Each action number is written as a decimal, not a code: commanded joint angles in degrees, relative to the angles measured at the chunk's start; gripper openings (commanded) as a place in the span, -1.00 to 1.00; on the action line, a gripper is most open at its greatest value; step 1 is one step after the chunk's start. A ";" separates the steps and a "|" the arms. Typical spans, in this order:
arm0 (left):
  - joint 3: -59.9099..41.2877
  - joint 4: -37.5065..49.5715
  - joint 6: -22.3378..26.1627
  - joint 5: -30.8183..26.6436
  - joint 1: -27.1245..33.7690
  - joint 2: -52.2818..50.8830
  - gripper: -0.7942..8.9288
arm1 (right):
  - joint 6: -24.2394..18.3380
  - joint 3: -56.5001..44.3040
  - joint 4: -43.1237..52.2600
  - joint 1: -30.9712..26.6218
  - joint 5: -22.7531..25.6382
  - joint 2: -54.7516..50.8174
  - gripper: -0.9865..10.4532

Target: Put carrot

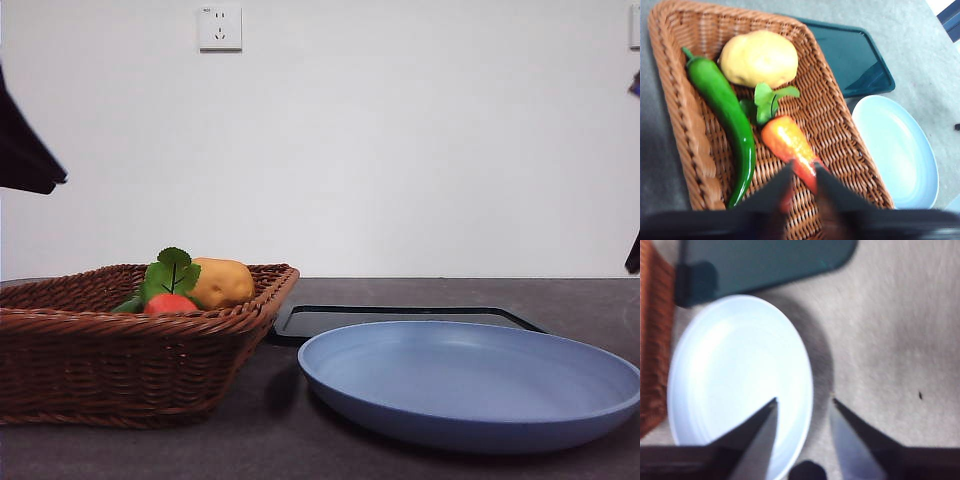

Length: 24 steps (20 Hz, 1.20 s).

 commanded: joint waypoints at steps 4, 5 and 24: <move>0.74 1.77 0.85 0.13 -1.27 0.42 -0.38 | -0.66 0.72 3.65 1.99 -0.09 9.66 -0.44; 0.74 2.01 0.85 0.15 -1.29 0.42 -0.38 | -0.48 0.72 4.83 2.82 -0.11 11.91 -0.44; 0.74 1.97 -6.43 -0.72 -7.37 0.87 -0.18 | 1.01 0.72 5.20 6.75 -1.38 15.37 -0.82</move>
